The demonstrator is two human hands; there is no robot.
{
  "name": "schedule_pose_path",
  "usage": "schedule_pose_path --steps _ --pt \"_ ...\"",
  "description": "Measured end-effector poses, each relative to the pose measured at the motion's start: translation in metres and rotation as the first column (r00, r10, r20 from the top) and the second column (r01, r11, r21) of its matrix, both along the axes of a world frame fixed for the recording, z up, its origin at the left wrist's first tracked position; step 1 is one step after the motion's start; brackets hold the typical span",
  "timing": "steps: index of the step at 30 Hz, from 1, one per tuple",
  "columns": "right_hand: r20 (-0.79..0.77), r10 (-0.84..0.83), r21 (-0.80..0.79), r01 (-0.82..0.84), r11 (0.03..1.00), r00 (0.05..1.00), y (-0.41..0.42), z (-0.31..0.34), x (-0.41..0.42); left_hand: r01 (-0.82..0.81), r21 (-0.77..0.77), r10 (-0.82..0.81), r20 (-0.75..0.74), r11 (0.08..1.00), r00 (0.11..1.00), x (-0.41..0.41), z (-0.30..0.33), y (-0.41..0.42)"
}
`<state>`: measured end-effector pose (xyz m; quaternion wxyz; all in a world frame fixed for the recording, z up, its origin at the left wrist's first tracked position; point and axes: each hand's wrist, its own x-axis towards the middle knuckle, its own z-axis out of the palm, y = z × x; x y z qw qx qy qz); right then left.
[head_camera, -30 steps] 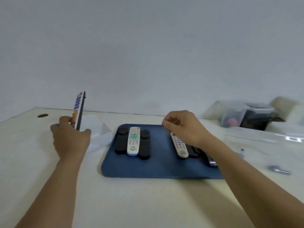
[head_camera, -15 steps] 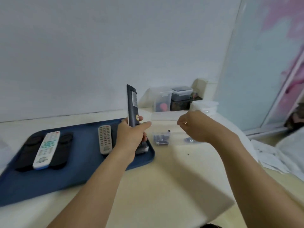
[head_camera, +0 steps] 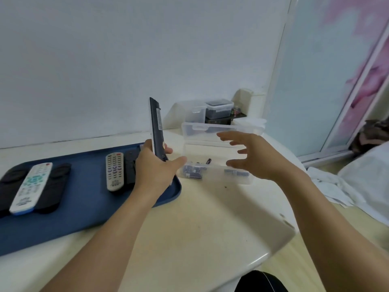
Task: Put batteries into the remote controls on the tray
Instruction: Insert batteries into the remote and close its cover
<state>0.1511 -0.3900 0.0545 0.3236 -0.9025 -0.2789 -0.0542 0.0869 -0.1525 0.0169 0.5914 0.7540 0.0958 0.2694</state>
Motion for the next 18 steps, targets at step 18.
schedule_pose_path --steps 18 --pt "0.174 0.139 -0.048 -0.133 0.99 0.975 -0.008 -0.012 -0.025 0.068 -0.031 -0.067 0.05 0.997 0.997 0.001 0.003 -0.002"
